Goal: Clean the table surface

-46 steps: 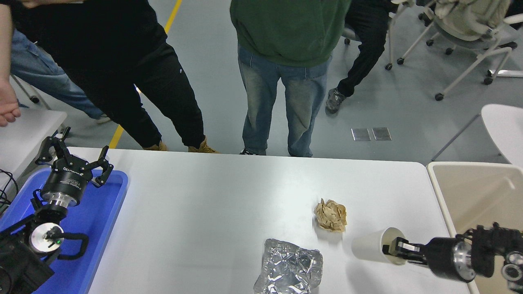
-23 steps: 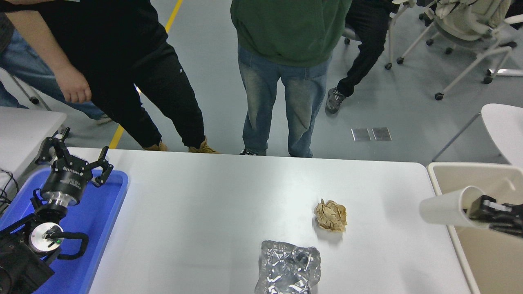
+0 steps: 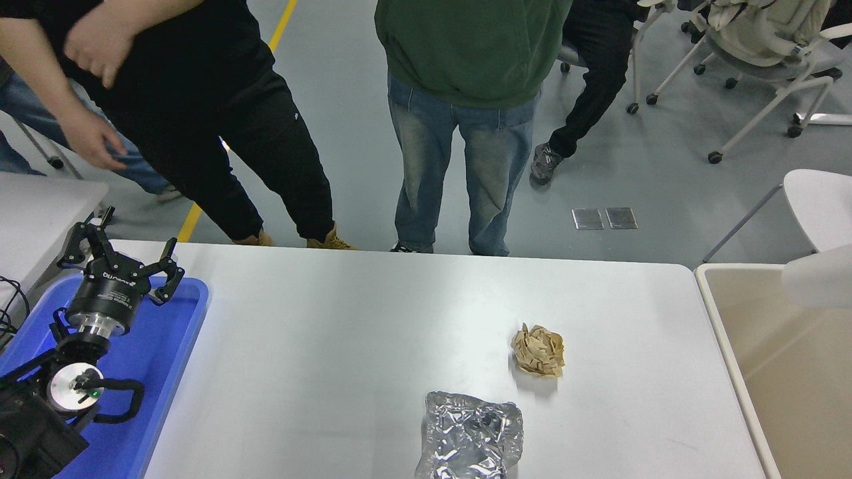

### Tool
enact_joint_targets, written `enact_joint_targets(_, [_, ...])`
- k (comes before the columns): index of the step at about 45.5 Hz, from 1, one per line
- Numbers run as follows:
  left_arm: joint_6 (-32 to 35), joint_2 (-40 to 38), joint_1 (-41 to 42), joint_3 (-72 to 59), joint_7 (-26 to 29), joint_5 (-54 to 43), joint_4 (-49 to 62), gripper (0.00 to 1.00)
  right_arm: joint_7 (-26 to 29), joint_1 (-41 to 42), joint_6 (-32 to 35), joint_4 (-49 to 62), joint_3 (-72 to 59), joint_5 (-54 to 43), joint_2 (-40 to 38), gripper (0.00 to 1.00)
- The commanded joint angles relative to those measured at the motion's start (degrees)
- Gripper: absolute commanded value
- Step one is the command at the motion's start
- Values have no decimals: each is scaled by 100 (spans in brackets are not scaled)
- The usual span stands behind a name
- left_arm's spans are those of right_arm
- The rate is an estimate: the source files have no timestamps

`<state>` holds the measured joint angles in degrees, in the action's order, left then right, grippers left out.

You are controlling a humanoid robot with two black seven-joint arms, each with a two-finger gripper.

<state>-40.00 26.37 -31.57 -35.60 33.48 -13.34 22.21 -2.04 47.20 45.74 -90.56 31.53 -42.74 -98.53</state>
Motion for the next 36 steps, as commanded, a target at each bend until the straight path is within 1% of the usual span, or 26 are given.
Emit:
enact_joint_targets(1, [1,0,1,0,0,-2,3,100,2,149,128,82,-129,20,-123,0])
enact_joint_targets(7, [-8,0,1,0,0,-2,3,100,20,158,76,161,-235,11,-105,0])
enact_joint_targets(12, [1,0,1,0,0,-2,-6,100,46,123,-214,319,-261,-59,122,0])
enact_joint_targets(14, [1,0,1,0,0,-2,-6,100,55,88,-451,494,-349,-77,280,0])
enact_joint_targets(20, [1,0,1,0,0,-2,-6,100,55,88,-1453,1329,-964,-129,878,0])
enact_joint_targets(28, [1,0,1,0,0,-2,-6,100,64,70,-2095,2463,-1298,-279,1748,0])
enact_joint_targets(36, [1,0,1,0,0,7,-6,100,64,79,-3035,4000,-2027,-481,2969,0])
